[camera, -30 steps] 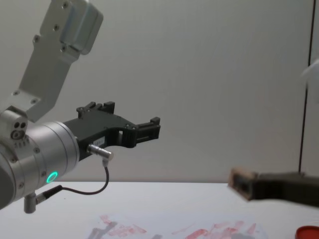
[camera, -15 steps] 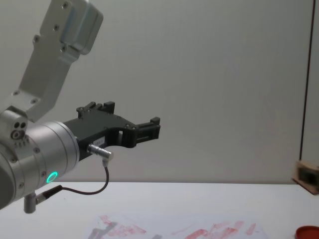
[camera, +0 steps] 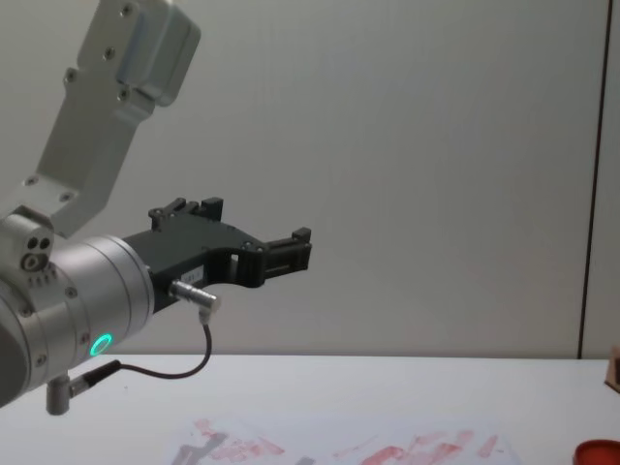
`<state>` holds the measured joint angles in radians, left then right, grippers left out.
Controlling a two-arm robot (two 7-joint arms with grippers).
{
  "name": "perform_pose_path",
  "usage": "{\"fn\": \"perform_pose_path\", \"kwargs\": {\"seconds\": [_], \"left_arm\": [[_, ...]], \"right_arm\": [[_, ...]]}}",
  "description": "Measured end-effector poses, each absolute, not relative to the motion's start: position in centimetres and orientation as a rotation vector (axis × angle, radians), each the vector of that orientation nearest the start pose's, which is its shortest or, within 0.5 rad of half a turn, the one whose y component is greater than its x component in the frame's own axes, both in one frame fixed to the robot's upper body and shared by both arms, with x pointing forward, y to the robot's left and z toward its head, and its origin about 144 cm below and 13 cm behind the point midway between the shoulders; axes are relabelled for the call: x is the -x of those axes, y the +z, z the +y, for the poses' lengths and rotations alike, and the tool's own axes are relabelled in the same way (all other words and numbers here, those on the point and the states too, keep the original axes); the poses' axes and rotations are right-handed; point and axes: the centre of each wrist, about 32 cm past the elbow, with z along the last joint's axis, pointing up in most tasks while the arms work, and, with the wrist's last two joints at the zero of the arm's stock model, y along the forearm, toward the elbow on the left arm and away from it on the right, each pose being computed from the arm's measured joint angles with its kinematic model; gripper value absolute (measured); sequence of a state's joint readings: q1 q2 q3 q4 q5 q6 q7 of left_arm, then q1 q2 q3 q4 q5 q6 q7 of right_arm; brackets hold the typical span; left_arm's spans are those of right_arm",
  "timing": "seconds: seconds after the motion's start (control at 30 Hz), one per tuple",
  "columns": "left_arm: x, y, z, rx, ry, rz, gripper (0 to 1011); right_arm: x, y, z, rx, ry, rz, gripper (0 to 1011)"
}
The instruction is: Use the one hand to pick up the stamp and affix it onto the A4 paper.
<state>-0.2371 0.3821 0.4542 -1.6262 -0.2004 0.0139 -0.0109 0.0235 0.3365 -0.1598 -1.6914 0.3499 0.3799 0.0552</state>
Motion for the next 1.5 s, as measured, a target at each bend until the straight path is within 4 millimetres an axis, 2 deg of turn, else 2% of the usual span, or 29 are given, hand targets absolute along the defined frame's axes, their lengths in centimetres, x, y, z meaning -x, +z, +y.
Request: {"fn": "perform_pose_path", "kwargs": {"seconds": [0.77, 1.0, 1.03, 1.07, 1.17, 1.2, 1.3, 1.47, 1.5], "left_arm": [[-49.2, 120.4, 19.8, -0.061, 1.124, -0.268, 1002], [-49.2, 120.4, 19.8, -0.061, 1.124, -0.268, 1002], [-49.2, 120.4, 19.8, -0.061, 1.124, -0.268, 1003], [-49.2, 120.4, 19.8, -0.061, 1.124, -0.268, 1002], [-49.2, 120.4, 19.8, -0.061, 1.124, -0.268, 1003], [-49.2, 120.4, 19.8, -0.061, 1.124, -0.268, 1003], [-49.2, 120.4, 19.8, -0.061, 1.124, -0.268, 1002], [-49.2, 120.4, 19.8, -0.061, 1.124, -0.268, 1002], [-49.2, 120.4, 19.8, -0.061, 1.124, -0.268, 1002]], "right_arm": [[-47.2, 116.4, -26.4, 0.321, -1.303, 0.227, 233], [-47.4, 116.3, -26.4, 0.330, -1.300, 0.228, 437], [-47.4, 116.2, -26.4, 0.333, -1.299, 0.228, 559], [-47.4, 116.2, -26.4, 0.334, -1.299, 0.228, 559], [-47.5, 116.1, -26.4, 0.336, -1.298, 0.229, 704], [-47.5, 116.1, -26.4, 0.336, -1.298, 0.229, 704], [-47.5, 116.1, -26.4, 0.337, -1.298, 0.229, 815], [-47.5, 116.1, -26.4, 0.339, -1.297, 0.229, 950], [-47.5, 116.1, -26.4, 0.340, -1.297, 0.229, 950]]}}
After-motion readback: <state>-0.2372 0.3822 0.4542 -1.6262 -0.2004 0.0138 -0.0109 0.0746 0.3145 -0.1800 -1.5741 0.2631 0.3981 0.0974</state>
